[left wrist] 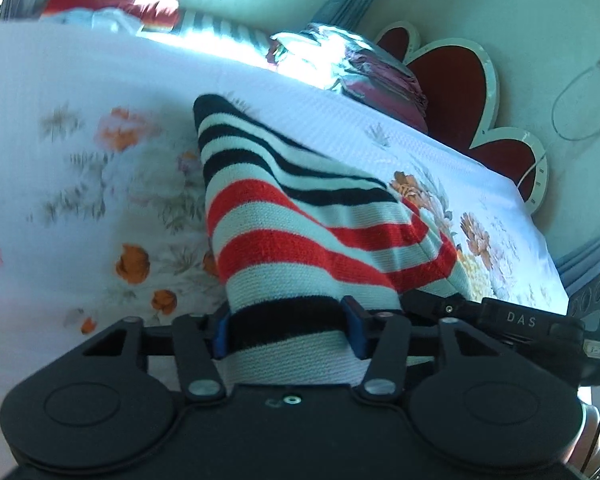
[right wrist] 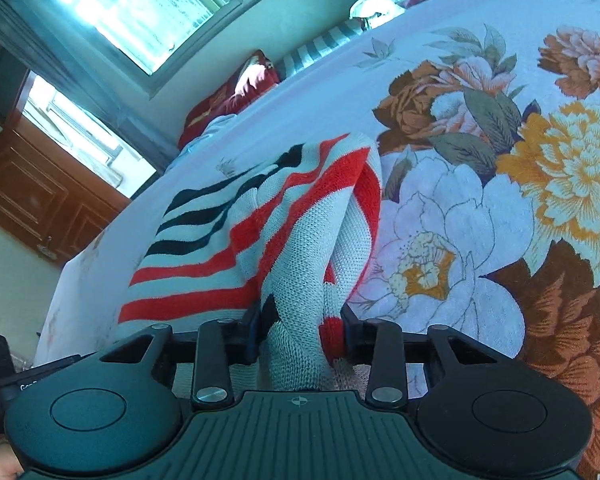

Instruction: Fold small clothes

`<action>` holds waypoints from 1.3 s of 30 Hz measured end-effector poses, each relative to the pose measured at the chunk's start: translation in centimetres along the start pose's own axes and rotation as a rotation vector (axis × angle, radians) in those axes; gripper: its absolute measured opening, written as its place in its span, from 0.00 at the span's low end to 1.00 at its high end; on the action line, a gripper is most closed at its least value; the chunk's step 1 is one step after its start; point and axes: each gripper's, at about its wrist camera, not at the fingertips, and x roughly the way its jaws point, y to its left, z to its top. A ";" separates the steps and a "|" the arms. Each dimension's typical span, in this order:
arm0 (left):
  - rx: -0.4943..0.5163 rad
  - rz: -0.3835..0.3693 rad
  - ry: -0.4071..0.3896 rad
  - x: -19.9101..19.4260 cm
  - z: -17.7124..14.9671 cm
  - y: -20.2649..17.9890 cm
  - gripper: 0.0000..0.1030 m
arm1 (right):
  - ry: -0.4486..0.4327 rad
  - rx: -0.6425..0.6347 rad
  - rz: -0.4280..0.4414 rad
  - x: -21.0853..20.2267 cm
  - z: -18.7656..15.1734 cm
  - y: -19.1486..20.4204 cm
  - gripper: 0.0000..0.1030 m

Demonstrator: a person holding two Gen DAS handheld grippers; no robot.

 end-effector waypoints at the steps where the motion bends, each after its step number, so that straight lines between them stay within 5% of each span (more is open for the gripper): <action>1: 0.007 -0.003 -0.008 -0.4 0.1 -0.1 0.46 | -0.010 0.004 0.006 -0.2 -0.1 0.2 0.35; 13: 0.063 0.019 -0.124 -8.8 1.6 3.0 0.45 | -0.062 -0.029 0.086 0.0 -1.4 9.3 0.34; 28: 0.048 0.059 -0.165 -19.3 2.5 21.7 0.45 | -0.072 -0.067 0.105 12.6 -9.6 28.3 0.34; 36: 0.031 0.098 -0.147 -18.4 1.5 28.9 0.46 | -0.017 -0.087 0.048 19.4 -11.8 30.7 0.35; 39: -0.010 0.088 -0.156 -17.9 0.1 30.6 0.54 | 0.001 -0.070 0.033 20.0 -11.7 29.5 0.37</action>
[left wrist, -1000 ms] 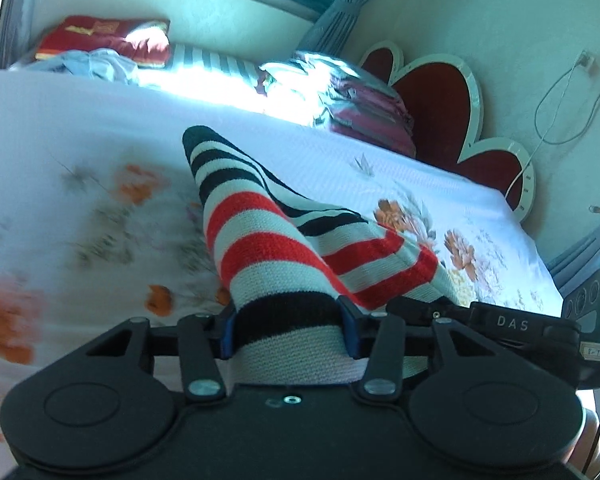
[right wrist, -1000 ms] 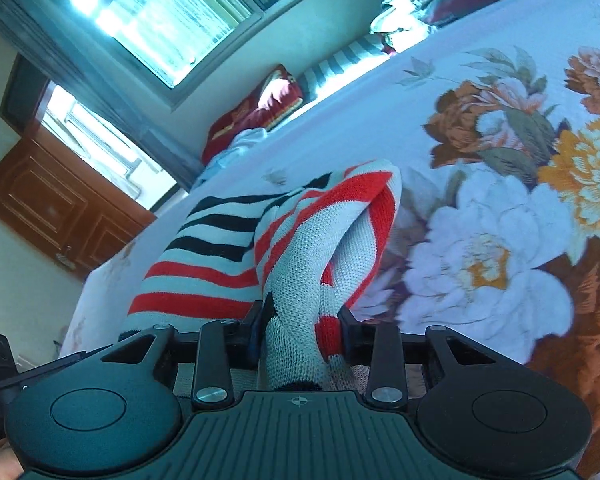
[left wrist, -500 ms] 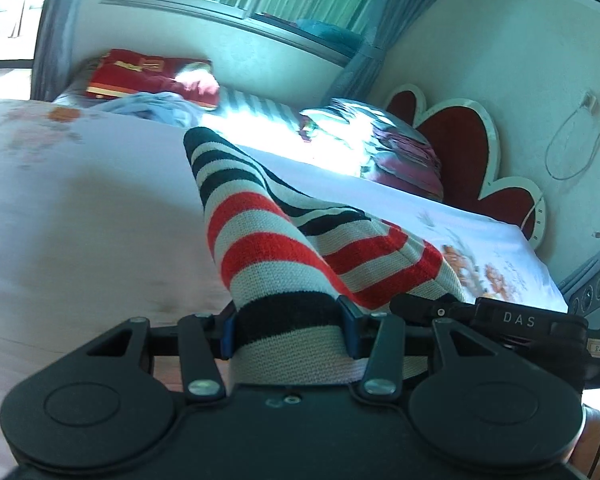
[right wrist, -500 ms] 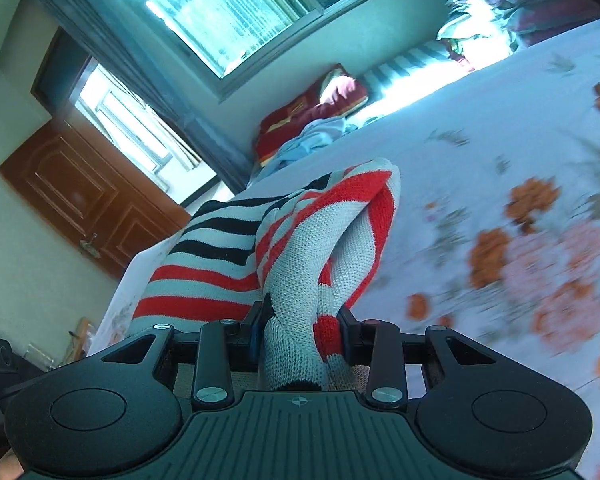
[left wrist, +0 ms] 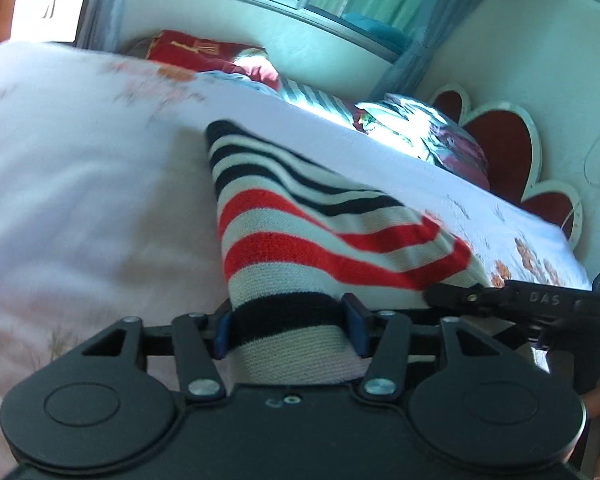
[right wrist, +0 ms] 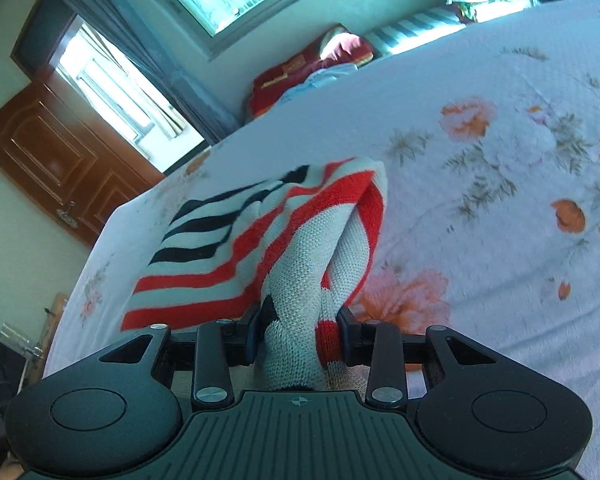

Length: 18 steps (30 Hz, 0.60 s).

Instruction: Fold small clothes

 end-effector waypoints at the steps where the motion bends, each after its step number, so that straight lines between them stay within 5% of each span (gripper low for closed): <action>1: -0.003 0.001 -0.006 0.0 -0.1 0.1 0.58 | -0.002 0.003 -0.009 -0.2 0.0 -0.2 0.41; 5: -0.008 0.007 -0.007 -0.7 0.4 0.4 0.60 | -0.016 0.001 -0.043 -1.7 0.5 -0.2 0.43; 10: 0.065 0.047 -0.106 -2.8 1.2 -0.3 0.57 | -0.091 -0.061 -0.086 -3.3 1.7 1.6 0.43; 18: 0.163 0.090 -0.063 0.4 2.0 -2.2 0.57 | -0.080 -0.169 -0.184 1.0 2.8 3.6 0.42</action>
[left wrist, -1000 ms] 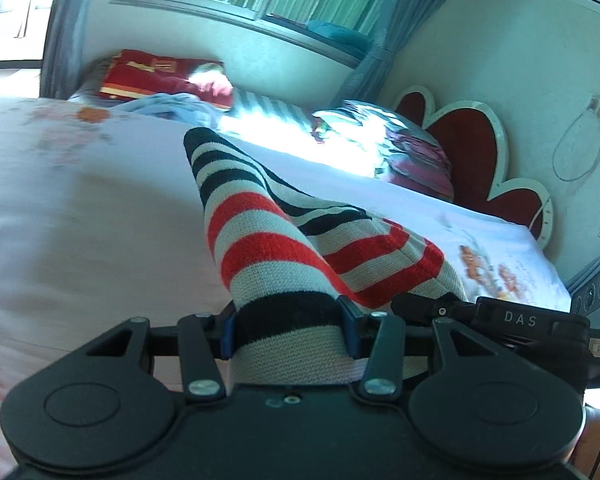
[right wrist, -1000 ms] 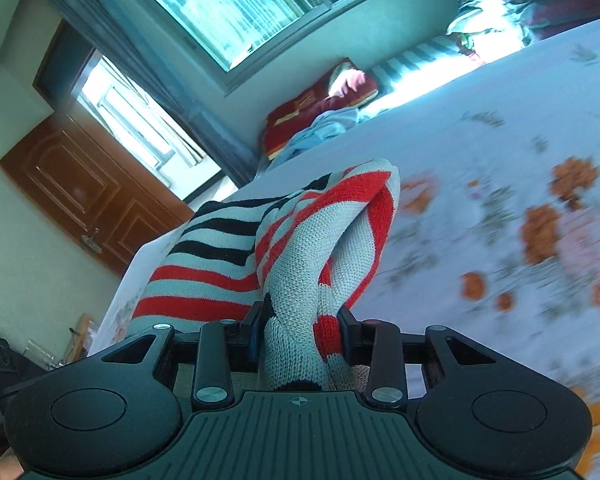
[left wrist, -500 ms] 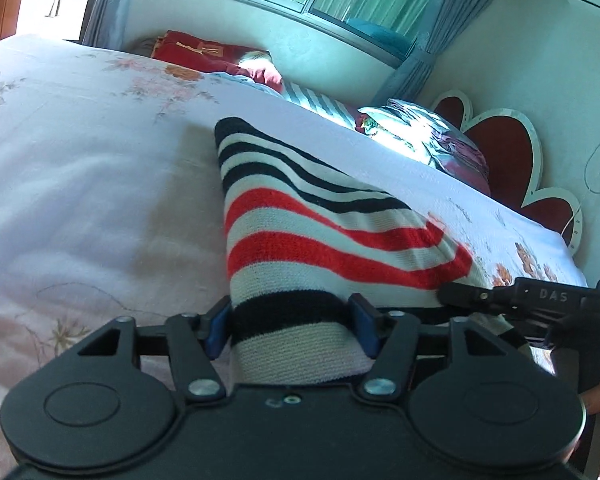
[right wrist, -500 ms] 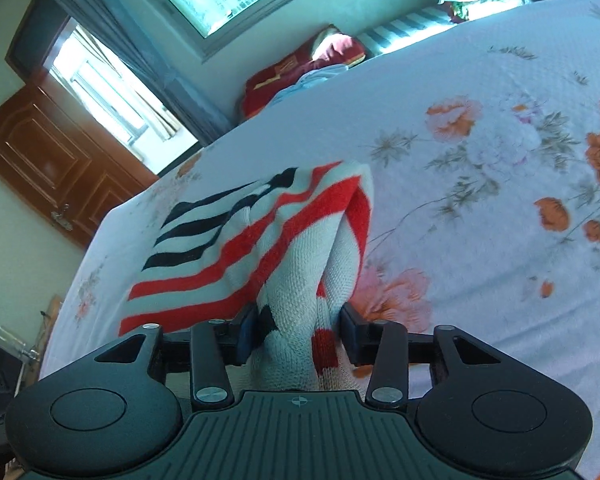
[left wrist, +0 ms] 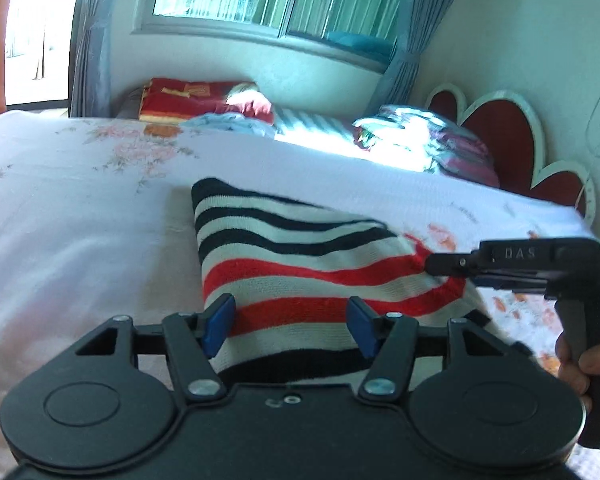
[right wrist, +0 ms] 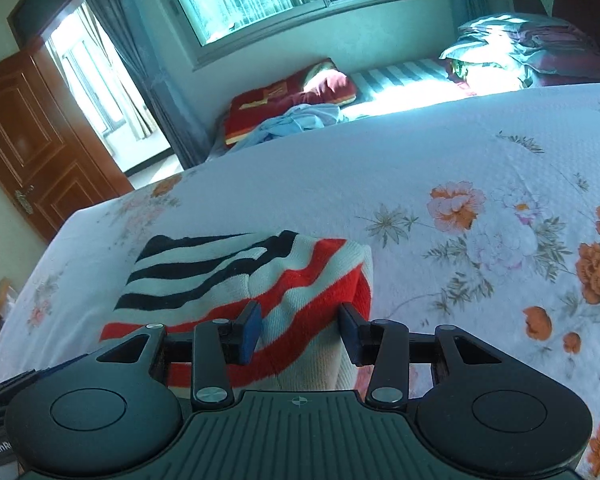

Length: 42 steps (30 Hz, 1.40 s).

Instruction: Fold small clothes

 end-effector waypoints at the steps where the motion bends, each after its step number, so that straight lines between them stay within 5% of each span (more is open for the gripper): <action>1: 0.006 0.011 0.008 0.3 -0.1 0.1 0.57 | 0.009 -0.013 -0.021 0.7 0.1 0.0 0.42; 7: 0.043 0.038 0.004 0.9 -0.7 -0.3 0.60 | 0.048 0.015 -0.053 3.3 -0.2 -1.5 0.43; 22: 0.007 0.074 0.050 -2.5 -1.7 -1.0 0.62 | -0.026 -0.069 -0.034 -6.4 -4.8 0.4 0.42; 29: -0.029 0.063 0.065 -2.9 -2.4 -0.4 0.64 | 0.030 0.061 -0.050 -6.0 -7.4 -1.2 0.37; 30: -0.032 0.054 0.064 -3.3 -2.3 -0.4 0.63 | 0.017 0.057 -0.029 -6.5 -7.3 -0.9 0.30; 42: -0.018 0.011 0.103 -4.3 -4.9 -0.1 0.65 | 0.043 -0.073 -0.106 -6.9 -9.5 0.9 0.30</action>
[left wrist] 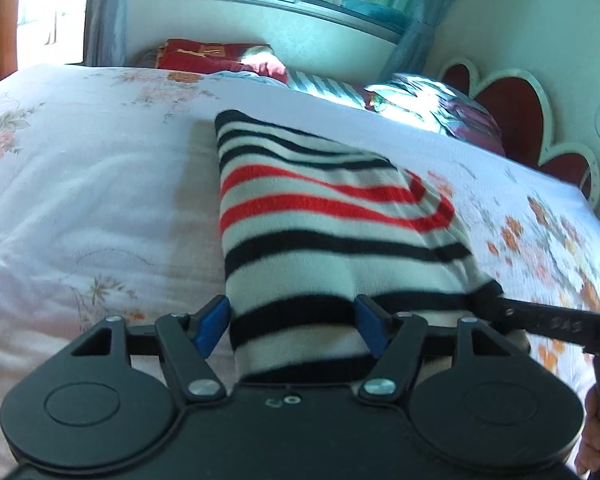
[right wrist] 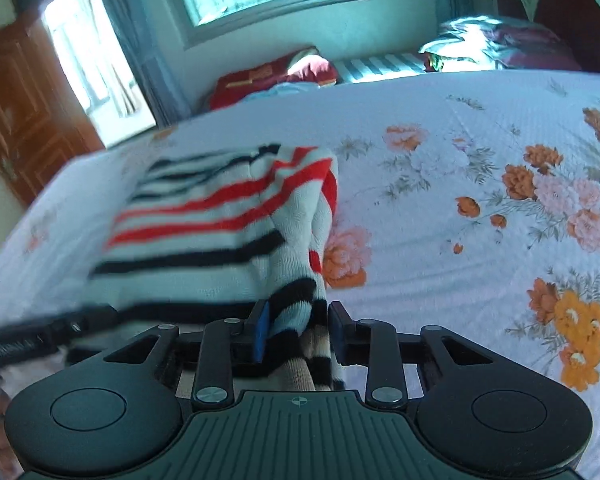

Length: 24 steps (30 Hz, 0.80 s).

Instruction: Fold small clothes

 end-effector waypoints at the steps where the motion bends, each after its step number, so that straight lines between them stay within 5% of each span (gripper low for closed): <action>1: 0.022 0.000 0.004 0.2 -0.5 0.0 0.66 | 0.020 -0.019 -0.007 0.6 -0.6 0.0 0.31; 4: -0.024 -0.015 0.011 0.5 -0.8 0.9 0.69 | 0.018 0.007 -0.007 0.8 -1.2 -0.6 0.38; 14: 0.026 0.007 0.008 -0.6 1.1 -0.4 0.67 | 0.043 0.069 0.000 0.1 -2.1 -1.1 0.38; 24: 0.066 0.015 -0.026 2.1 6.4 -2.1 0.74 | -0.101 -0.014 -0.031 -0.3 4.4 1.0 0.38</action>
